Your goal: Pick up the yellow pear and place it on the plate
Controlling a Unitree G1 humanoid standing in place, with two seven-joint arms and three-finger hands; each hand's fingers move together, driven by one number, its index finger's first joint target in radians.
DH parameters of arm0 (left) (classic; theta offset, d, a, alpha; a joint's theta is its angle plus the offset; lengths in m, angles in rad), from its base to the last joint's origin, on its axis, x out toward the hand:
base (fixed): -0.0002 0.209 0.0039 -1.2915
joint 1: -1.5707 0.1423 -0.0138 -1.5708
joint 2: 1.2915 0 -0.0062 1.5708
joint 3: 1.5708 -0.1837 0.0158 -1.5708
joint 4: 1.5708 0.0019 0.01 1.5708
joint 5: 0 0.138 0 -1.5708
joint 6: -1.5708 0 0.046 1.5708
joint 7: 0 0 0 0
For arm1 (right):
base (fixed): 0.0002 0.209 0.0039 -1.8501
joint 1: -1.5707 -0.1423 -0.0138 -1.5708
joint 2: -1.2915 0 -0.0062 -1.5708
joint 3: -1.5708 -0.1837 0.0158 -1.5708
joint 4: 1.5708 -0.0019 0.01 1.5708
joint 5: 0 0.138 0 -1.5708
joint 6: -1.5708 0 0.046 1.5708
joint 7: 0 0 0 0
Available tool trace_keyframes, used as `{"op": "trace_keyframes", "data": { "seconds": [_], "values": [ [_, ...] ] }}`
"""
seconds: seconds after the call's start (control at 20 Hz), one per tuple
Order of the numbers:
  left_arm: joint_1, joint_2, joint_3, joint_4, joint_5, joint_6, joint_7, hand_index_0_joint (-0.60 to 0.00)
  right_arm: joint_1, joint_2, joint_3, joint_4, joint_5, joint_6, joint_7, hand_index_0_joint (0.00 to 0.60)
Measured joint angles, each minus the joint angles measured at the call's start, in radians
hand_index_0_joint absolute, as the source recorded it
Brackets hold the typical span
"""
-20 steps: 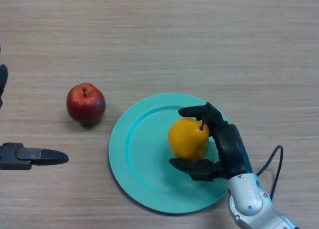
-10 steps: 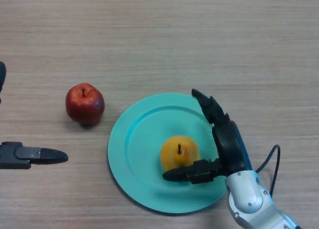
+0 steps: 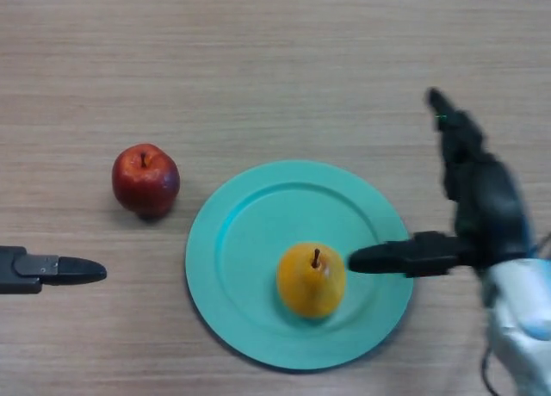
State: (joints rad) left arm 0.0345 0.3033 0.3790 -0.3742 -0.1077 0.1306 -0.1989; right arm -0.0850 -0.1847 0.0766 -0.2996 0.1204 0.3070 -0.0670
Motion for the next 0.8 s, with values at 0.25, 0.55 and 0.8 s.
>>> {"op": "trace_keyframes", "data": {
  "seconds": [0.25, 0.55, 0.8],
  "values": [
    [0.0, 0.0, -0.002, 0.041, 0.0, 0.0, -0.001, 0.0, 0.063, -0.013, -0.105, -0.221, 0.147, 0.178, 0.053, 0.0],
    [-0.012, 0.001, -0.014, 0.018, -0.08, 0.149, -0.003, 0.0, 0.09, -0.014, -0.105, -0.269, 0.146, 0.184, 0.098, 0.0],
    [-0.024, 0.001, -0.023, 0.051, -0.074, 0.131, -0.002, 0.0, 0.09, -0.015, -0.104, -0.273, 0.142, 0.214, 0.104, 0.0]
  ]
}}
